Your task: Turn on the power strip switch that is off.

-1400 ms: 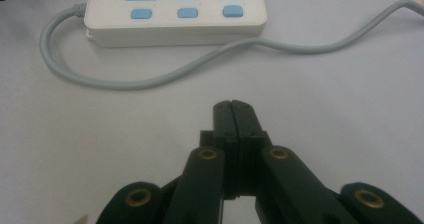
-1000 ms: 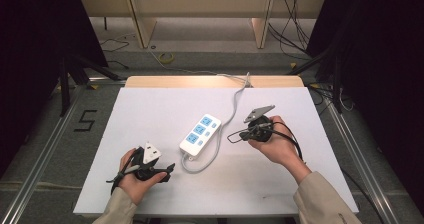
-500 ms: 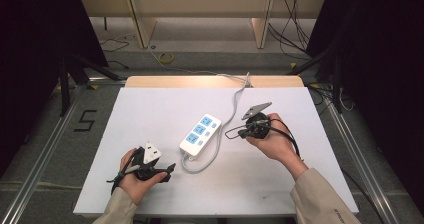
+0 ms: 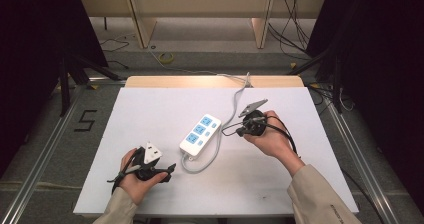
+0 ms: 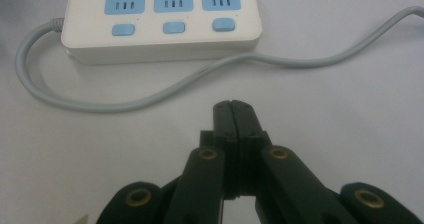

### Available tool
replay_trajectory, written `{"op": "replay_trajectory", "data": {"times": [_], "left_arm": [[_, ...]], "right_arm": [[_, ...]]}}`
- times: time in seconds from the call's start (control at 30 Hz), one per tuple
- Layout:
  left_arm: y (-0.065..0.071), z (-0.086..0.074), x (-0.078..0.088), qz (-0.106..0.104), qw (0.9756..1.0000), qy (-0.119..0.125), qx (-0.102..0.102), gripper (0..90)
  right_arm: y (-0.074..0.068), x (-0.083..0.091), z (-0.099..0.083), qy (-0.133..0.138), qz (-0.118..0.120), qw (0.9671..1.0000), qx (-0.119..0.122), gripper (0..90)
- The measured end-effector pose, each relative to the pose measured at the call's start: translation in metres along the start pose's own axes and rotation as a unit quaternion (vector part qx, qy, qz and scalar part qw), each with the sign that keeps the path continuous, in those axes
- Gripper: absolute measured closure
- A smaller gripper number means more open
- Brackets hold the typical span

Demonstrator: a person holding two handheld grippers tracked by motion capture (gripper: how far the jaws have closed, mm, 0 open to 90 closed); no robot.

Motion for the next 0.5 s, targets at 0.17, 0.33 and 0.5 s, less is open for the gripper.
{"op": "replay_trajectory", "data": {"times": [0.17,0.33,0.5], "left_arm": [[0.000,0.000,0.000,-0.001,1.0000,0.000,-0.001,19.9],[0.000,0.000,0.000,-0.002,1.0000,-0.001,0.000,19.9],[0.000,0.000,0.000,-0.002,1.0000,0.000,0.000,19.8]], "right_arm": [[0.001,-0.004,0.003,-0.001,0.000,1.0000,-0.005,90.0],[0.000,-0.007,0.008,-0.002,0.002,1.0000,0.000,90.0],[-0.001,-0.010,0.012,-0.004,0.004,1.0000,0.000,90.0]]}}
Point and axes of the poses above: each handheld gripper's, and its own axes: x roughly backward along the jaws, z roughly out of its top, y roughly to its right, the point moved 2 cm from there along -x, roughly forward along the jaws, and after that the axes turned 10 degrees about y, right-handed, at the moved point
